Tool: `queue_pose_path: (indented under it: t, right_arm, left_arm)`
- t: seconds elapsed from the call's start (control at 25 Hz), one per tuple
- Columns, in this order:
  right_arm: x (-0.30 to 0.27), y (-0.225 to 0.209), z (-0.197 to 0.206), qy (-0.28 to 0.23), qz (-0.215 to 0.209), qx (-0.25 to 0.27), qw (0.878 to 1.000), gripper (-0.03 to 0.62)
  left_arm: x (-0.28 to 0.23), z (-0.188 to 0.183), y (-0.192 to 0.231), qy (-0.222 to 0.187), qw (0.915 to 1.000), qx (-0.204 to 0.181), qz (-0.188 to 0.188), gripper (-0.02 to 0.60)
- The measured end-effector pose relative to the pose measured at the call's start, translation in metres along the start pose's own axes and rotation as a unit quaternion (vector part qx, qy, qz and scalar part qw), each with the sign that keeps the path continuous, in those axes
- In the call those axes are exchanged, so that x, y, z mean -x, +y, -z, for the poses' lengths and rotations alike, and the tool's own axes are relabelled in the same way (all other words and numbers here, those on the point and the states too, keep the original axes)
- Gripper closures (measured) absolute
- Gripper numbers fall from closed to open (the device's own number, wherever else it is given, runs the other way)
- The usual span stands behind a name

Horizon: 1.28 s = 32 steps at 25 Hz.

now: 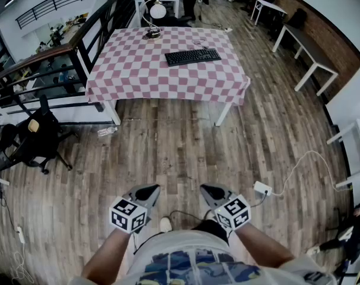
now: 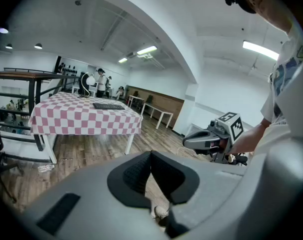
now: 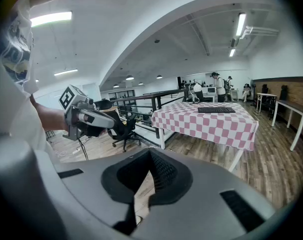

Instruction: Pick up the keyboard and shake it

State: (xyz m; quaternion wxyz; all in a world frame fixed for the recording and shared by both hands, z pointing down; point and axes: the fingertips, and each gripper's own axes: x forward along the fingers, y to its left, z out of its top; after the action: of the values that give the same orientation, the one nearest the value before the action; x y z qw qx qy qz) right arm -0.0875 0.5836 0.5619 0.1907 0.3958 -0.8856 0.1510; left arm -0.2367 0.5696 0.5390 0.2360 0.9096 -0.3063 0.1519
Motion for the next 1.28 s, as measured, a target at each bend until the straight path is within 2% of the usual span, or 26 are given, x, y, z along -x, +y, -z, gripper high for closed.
queue_pose_path:
  t: [0.2,0.44,0.72,0.76,0.84,1.12,1.28]
  right_arm:
    - [-0.017,-0.004,-0.014,0.000,0.011,0.001,1.000,0.597]
    - [-0.018,-0.058,-0.019,0.013,0.035,-0.029,0.999,0.597]
    - [-0.042,-0.167,-0.046,-0.030,0.008,-0.055,0.998,0.586]
    - [-0.045,-0.185,-0.050,-0.031,0.006,-0.056,0.998,0.545]
    - [-0.049,-0.221,-0.056,-0.026,0.008,-0.061,0.998,0.517]
    - [-0.047,-0.342,-0.070,-0.030,0.012,-0.047,0.998,0.460]
    - [-0.050,-0.388,-0.074,-0.026,0.018,-0.061,0.998,0.414]
  left_arm:
    - [-0.003,-0.010,0.029,-0.004,0.9999,-0.004,0.011,0.578]
    - [-0.047,-0.042,0.040,-0.011,0.9996,-0.006,0.024,0.578]
    - [-0.133,-0.090,0.068,-0.008,0.9997,0.023,-0.008,0.577]
    - [-0.148,-0.099,0.072,-0.006,0.9997,0.022,-0.012,0.577]
    - [-0.179,-0.119,0.078,0.001,0.9997,0.015,-0.017,0.570]
    - [-0.279,-0.175,0.081,0.004,0.9993,0.015,-0.034,0.493]
    - [-0.313,-0.192,0.090,0.012,0.9984,0.033,-0.044,0.438]
